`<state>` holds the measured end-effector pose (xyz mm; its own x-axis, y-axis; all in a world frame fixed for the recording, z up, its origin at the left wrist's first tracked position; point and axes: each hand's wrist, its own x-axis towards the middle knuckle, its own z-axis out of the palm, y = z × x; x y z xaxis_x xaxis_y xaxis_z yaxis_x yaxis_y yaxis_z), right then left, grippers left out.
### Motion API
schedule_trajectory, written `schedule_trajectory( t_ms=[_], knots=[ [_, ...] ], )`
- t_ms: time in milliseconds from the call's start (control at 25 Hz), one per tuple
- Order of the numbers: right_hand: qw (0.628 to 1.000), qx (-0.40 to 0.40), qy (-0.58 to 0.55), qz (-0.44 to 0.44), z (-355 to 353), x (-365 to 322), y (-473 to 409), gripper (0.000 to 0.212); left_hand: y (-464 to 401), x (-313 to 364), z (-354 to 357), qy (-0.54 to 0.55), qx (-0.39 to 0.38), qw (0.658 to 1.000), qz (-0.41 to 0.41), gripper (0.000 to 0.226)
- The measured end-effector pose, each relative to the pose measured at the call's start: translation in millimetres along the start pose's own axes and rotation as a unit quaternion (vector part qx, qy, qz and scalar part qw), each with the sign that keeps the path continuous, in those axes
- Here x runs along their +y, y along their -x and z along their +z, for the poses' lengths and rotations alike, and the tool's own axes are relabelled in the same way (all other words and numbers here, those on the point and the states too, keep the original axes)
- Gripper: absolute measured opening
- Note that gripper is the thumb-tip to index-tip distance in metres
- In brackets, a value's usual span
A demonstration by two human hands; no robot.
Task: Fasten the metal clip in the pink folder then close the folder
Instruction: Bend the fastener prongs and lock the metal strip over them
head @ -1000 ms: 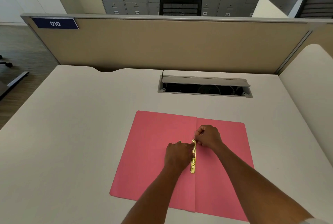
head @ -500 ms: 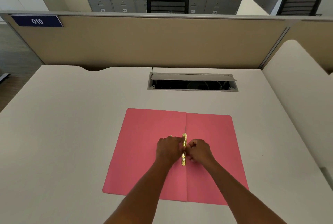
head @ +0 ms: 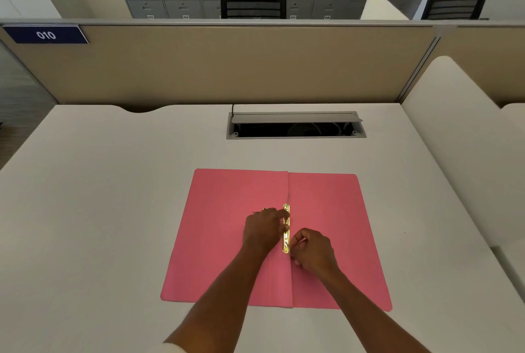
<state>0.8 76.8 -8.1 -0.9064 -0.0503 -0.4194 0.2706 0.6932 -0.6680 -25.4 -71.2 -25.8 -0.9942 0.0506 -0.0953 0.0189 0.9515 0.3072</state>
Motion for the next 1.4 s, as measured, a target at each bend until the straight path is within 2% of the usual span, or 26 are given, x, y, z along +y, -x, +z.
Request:
schedule_trajectory(
  t_ms=[160, 360, 600, 840, 1160, 1400],
  knots=[
    [0.997, 0.043, 0.005, -0.058, 8.1, 3.5, 11.9, 0.018, -1.8, 1.5, -1.5, 0.011, -0.02, 1.0, -0.011, 0.026],
    [0.992, 0.077, -0.04, -0.092, 15.3, 10.4, 19.4, 0.024, -5.2, -5.3, -13.3, 0.008, -0.082, 0.997, -0.012, 0.037],
    [0.994, 0.046, -0.044, -0.093, 16.5, 10.0, 15.8, 0.022, -5.5, -8.7, -15.8, -0.03, -0.116, 0.993, 0.012, 0.055],
    [0.994, 0.027, 0.005, -0.109, 15.3, 10.7, 12.9, 0.021, -3.0, -8.7, -11.4, -0.043, -0.104, 0.993, 0.026, 0.06],
    [0.99, 0.046, 0.008, -0.13, 11.9, 18.5, 17.9, 0.022, -2.2, -3.6, -14.1, -0.095, -0.117, 0.987, 0.055, 0.054],
    [0.988, 0.068, 0.023, -0.135, 15.9, 19.3, 22.1, 0.023, 0.7, 1.2, -17.8, -0.125, -0.122, 0.982, 0.065, 0.041]
  ],
)
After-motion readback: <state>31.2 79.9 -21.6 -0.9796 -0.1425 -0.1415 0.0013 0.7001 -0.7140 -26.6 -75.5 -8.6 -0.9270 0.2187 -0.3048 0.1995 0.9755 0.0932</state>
